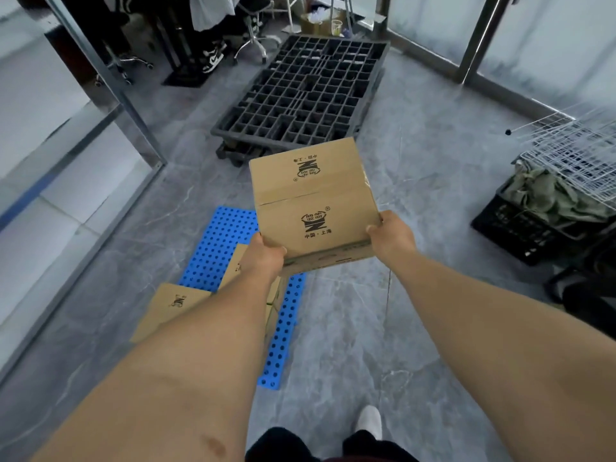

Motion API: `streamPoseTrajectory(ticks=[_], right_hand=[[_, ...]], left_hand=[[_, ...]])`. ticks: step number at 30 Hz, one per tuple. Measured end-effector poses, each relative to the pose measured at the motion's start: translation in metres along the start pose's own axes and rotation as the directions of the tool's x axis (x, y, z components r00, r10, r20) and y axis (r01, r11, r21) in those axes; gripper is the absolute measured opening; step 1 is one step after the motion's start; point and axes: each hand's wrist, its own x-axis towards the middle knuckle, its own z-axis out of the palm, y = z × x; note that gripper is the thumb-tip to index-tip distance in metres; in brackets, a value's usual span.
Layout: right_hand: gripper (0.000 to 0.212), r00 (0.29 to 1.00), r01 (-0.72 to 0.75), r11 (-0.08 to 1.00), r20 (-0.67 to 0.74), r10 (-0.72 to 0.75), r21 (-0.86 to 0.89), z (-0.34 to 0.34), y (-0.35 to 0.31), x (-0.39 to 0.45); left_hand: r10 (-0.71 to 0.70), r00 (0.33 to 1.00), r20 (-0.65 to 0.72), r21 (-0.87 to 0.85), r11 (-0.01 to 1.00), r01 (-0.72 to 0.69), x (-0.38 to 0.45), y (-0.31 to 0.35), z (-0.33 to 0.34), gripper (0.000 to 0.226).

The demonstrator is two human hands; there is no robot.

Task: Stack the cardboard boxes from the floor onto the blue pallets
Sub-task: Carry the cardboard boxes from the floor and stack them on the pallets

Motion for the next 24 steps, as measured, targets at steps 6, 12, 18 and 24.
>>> streamPoseTrajectory(ticks=[6, 12, 18, 24], right_hand=[[0.027, 0.998, 0.044, 0.998, 0.053, -0.042, -0.04, -0.004, -0.02, 0.072], [0.026, 0.988, 0.108, 0.99, 0.12, -0.096, -0.092, 0.022, -0.063, 0.16], [0.03, 0.977, 0.149, 0.972, 0.177, -0.116, -0.18, 0.051, -0.116, 0.246], [0.031, 0.953, 0.216, 0.955, 0.256, -0.162, -0.201, 0.073, -0.151, 0.321]], left_hand=[[-0.046, 0.998, -0.031, -0.048, 0.998, 0.044, 0.046, 0.03, 0.019, 0.04], [-0.142, 0.986, -0.09, -0.088, 0.987, 0.134, 0.124, 0.053, 0.022, 0.043], [-0.248, 0.964, -0.102, -0.161, 0.96, 0.23, 0.207, 0.077, 0.019, 0.043], [-0.325, 0.94, -0.108, -0.216, 0.93, 0.297, 0.266, 0.098, 0.023, 0.061]])
